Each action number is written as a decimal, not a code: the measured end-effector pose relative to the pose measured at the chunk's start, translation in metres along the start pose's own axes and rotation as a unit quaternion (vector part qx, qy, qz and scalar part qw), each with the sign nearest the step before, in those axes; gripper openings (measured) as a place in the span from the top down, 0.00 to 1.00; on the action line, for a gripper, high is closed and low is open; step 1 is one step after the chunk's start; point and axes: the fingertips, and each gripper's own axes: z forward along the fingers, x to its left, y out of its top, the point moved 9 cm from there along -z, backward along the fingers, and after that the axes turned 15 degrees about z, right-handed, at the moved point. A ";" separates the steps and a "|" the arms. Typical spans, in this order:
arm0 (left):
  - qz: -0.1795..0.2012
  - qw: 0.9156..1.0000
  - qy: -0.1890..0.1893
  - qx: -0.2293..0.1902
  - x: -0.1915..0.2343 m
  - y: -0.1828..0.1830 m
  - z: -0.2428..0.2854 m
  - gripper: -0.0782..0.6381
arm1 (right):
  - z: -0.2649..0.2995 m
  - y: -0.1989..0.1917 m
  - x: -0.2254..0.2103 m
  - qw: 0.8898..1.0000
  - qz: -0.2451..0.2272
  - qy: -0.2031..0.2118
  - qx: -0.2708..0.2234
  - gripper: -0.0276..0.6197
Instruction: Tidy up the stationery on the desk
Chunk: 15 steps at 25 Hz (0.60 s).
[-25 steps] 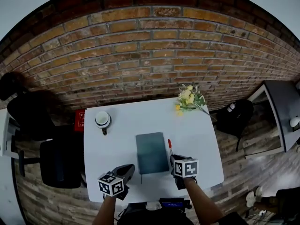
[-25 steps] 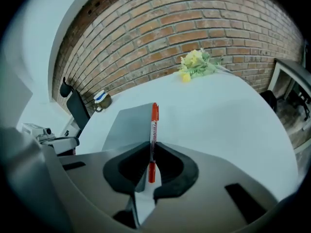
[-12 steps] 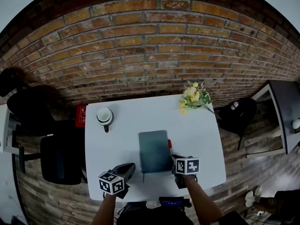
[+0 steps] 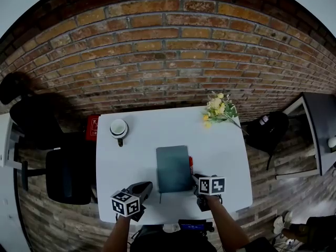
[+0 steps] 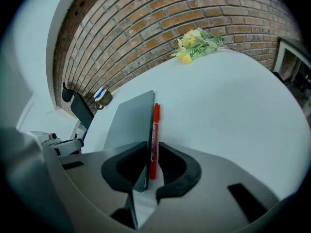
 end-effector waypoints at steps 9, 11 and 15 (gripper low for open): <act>0.006 1.000 0.004 -0.006 -0.013 0.001 -0.001 0.87 | -0.015 0.001 -0.002 1.000 -0.011 0.010 -0.014 0.83; 0.010 1.000 0.005 -0.009 -0.018 0.002 -0.001 0.87 | -0.021 0.002 -0.003 1.000 -0.017 0.014 -0.020 0.83; 0.016 1.000 0.009 -0.013 -0.032 0.004 0.000 0.87 | -0.038 0.004 -0.005 0.999 -0.038 0.016 -0.036 0.84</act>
